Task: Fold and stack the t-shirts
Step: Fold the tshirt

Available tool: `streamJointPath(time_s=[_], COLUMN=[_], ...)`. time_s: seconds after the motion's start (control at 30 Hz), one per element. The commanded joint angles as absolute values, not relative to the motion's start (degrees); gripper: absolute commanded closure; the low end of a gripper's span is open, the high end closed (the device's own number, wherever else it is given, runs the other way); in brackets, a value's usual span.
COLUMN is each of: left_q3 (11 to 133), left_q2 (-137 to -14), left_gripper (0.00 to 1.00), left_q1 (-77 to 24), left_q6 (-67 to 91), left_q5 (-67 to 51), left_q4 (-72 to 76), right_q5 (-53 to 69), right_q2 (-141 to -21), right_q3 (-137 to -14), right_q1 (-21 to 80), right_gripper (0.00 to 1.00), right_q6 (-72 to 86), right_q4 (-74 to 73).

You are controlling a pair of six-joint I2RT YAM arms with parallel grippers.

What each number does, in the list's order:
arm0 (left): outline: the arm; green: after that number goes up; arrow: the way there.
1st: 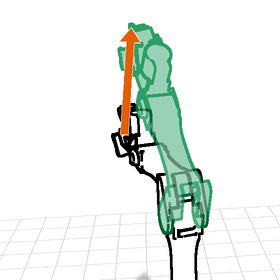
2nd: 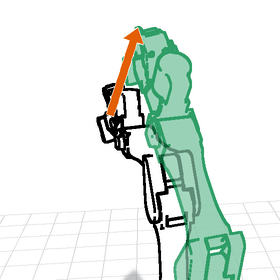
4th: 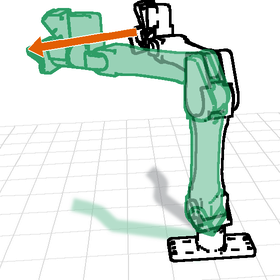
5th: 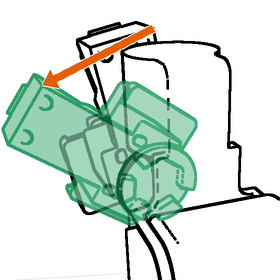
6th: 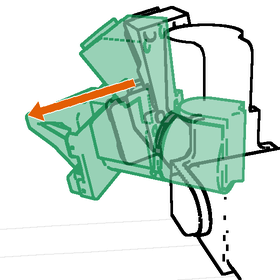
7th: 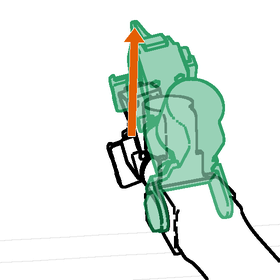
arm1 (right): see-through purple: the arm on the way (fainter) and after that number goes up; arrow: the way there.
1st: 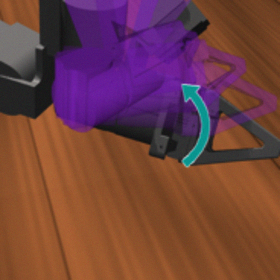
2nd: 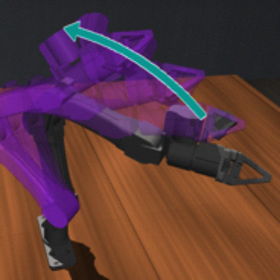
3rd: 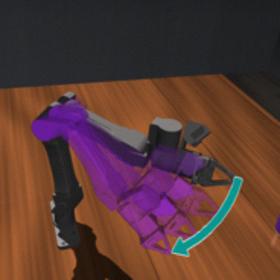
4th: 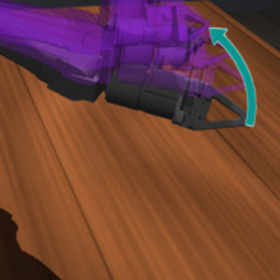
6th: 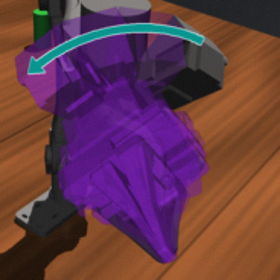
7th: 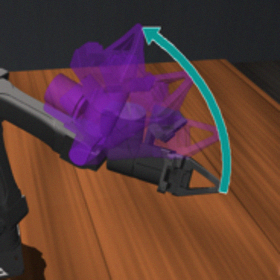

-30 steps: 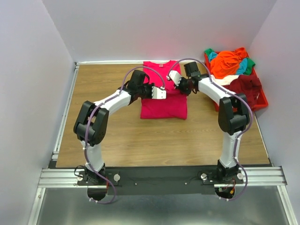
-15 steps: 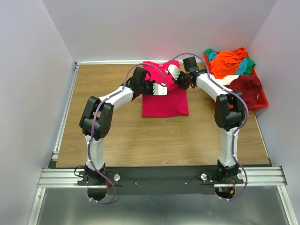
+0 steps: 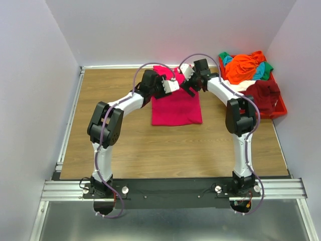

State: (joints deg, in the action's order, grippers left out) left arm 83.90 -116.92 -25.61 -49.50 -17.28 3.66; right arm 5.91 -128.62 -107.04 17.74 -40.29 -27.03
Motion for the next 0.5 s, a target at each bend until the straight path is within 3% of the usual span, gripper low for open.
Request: streamJointPath(time_s=[0.0, 0.1, 0.23, 0.4, 0.47], left_q3=[84.8, 76.9, 64.5, 48.9, 41.6], left_q2=[-115.5, -107.7, -97.6, -83.3, -80.2], left_gripper=[0.28, 0.18, 0.18, 0.29, 0.31], left_q1=[-25.2, -24.5, -23.9, -25.0, -25.9], left_q6=[-36.9, -39.0, -46.7, -64.8, -67.8], left_q5=[3.2, 5.9, -1.4, -25.2, -27.8], left_q4=[17.3, 27.3, 29.9, 17.2, 16.9], right_q5=[-6.7, -4.8, 6.7, 33.6, 33.5], right_q2=[-130.3, -127.7, -119.5, -104.8, -101.8], right_q3=[-109.9, -108.9, -99.9, -80.6, -74.9], right_q1=[17.3, 17.2, 17.1, 17.1, 17.7], right_gripper=[0.00, 0.00, 0.00, 0.00, 0.01], right_q6=[-28.7, -26.7, -34.4, -62.9, -71.9], right_q4=[-16.0, -15.0, -15.6, -29.0, -31.9])
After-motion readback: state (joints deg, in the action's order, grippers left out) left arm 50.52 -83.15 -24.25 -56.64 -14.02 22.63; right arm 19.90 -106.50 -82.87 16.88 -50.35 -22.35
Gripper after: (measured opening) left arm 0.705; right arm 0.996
